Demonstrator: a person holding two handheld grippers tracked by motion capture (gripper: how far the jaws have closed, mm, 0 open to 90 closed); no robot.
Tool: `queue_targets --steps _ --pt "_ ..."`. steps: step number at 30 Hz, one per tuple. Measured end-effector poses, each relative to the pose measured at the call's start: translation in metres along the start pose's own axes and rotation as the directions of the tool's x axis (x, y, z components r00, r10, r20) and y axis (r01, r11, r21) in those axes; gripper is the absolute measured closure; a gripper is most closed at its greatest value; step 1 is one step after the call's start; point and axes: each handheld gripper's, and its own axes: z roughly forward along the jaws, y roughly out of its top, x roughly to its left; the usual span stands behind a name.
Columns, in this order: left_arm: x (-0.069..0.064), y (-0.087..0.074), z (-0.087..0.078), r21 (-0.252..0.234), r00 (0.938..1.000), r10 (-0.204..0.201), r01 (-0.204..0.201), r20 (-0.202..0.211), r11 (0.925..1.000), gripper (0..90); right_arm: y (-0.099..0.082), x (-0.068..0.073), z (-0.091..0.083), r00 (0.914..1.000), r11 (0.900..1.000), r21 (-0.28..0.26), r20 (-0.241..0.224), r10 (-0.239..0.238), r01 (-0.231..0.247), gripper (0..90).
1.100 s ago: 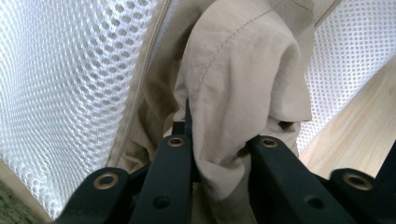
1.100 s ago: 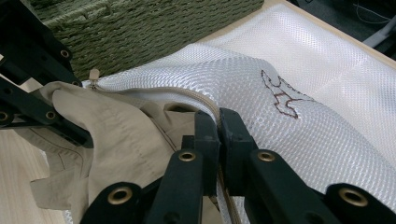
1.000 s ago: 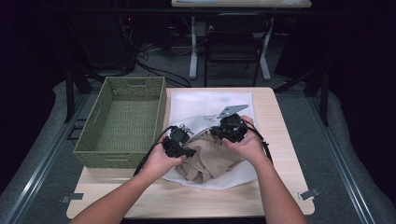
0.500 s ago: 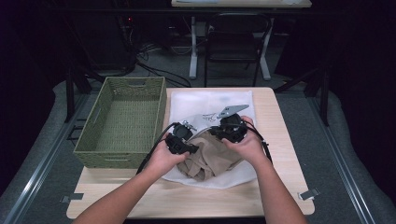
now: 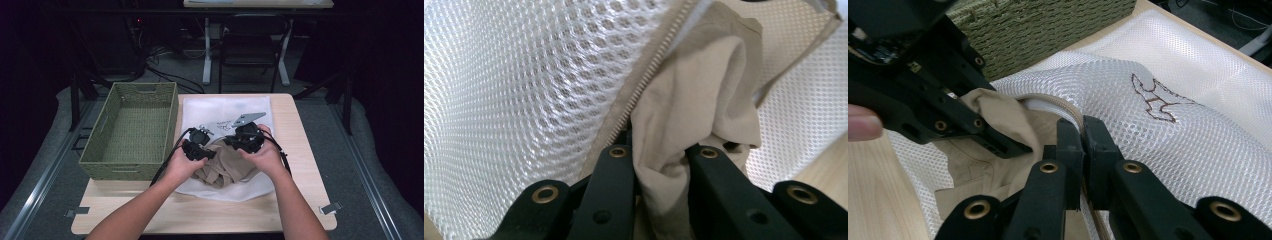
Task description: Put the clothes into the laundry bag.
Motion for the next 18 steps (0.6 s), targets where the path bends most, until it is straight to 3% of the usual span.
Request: queue_targets --steps 9,18 --pt "0.0 0.001 0.008 -0.011 0.9987 0.013 -0.013 -0.049 0.9999 79.5 0.0 0.0 0.001 1.0 1.0 0.006 0.003 0.0 0.0 87.1" --pt "-0.009 -0.004 -0.009 -0.025 0.9993 0.036 -0.036 0.01 0.999 57.8 -0.002 -0.004 -0.001 0.9999 0.9999 -0.003 0.005 0.011 -0.011 87.1"
